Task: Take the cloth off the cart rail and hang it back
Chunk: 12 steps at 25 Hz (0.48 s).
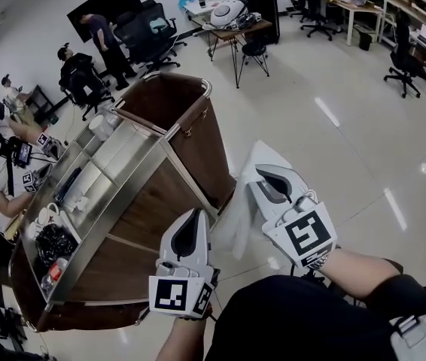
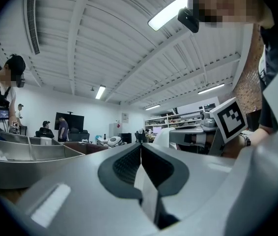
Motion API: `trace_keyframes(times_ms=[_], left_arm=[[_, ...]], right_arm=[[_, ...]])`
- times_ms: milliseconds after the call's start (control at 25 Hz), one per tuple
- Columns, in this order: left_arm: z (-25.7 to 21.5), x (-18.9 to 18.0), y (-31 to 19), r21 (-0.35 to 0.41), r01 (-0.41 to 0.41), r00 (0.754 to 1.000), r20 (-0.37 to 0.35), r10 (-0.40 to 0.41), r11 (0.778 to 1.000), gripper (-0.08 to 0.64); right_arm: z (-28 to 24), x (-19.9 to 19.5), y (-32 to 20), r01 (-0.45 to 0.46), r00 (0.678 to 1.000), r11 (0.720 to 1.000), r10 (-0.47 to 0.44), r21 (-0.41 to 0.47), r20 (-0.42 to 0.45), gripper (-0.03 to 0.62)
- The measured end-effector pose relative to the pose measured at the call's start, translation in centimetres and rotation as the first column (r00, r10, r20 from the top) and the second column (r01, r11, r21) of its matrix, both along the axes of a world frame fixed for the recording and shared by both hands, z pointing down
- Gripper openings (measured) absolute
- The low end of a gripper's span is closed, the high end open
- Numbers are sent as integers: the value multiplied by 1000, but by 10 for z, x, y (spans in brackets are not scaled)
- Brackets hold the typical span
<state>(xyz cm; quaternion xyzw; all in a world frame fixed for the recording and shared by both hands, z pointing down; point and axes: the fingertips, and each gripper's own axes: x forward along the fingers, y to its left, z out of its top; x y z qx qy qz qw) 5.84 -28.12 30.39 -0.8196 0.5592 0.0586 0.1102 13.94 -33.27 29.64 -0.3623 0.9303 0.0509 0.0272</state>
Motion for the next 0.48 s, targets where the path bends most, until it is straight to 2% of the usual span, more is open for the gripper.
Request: trace_keyframes(times_ms=[80, 160, 280, 400, 480], left_arm=[[1, -5, 1, 0, 6, 1000, -1, -6, 1000, 5], [3, -9, 3, -2, 9, 1000, -4, -9, 1000, 3], [5, -11, 6, -4, 8, 1000, -4, -8, 1000, 3], [8, -11, 8, -6, 6, 1000, 1, -6, 1000, 2], [9, -12, 11, -8, 6, 1000, 4, -6, 1000, 2]], right_arm=[[2, -6, 1, 12, 1000, 999, -11, 35, -11, 0], [7, -12, 5, 14, 1000, 1000, -13, 10, -14, 0], [5, -14, 7, 21, 1000, 998, -19, 63, -24, 0], [10, -15, 12, 10, 1000, 1000, -11, -11, -16, 0], [9, -16, 14, 12, 1000, 1000, -12, 19, -20, 0]])
